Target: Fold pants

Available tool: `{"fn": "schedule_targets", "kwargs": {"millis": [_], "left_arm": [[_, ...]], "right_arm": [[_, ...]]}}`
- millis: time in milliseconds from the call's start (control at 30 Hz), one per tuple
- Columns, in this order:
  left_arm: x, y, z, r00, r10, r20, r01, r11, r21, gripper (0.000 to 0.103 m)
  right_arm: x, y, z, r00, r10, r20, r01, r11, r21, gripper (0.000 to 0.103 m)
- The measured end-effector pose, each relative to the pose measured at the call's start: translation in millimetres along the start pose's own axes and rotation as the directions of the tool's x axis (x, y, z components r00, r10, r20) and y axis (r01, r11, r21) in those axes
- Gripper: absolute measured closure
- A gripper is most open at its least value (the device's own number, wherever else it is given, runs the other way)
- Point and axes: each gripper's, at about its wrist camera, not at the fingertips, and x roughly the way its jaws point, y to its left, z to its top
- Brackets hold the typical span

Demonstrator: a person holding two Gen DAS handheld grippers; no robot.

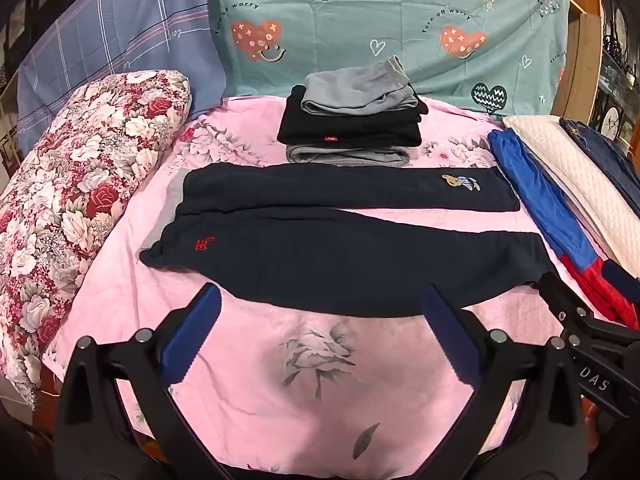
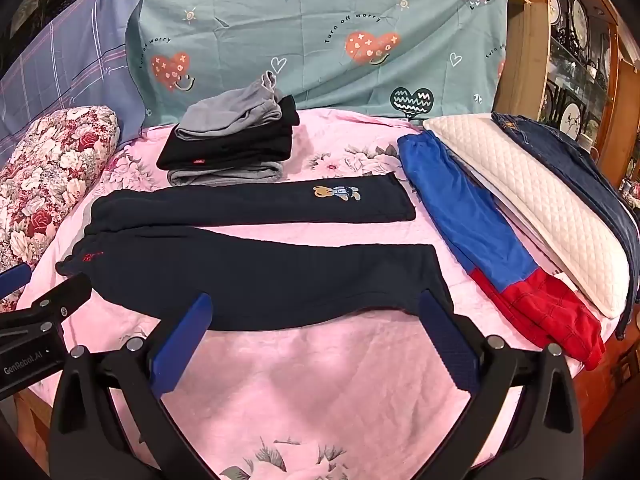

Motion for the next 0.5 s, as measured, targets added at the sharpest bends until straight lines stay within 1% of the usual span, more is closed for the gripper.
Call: {"fn": "schedule_targets", "kwargs": {"millis": [500], "left_arm": [[-3.3, 1.0, -1.4, 1.000, 0.001, -0.002, -0.001, 1.000, 0.005, 0.002]], "right_arm": [[1.3, 2.6, -0.6, 1.000, -0.002, 0.000, 0.002, 1.000, -0.003, 0.001]]}}
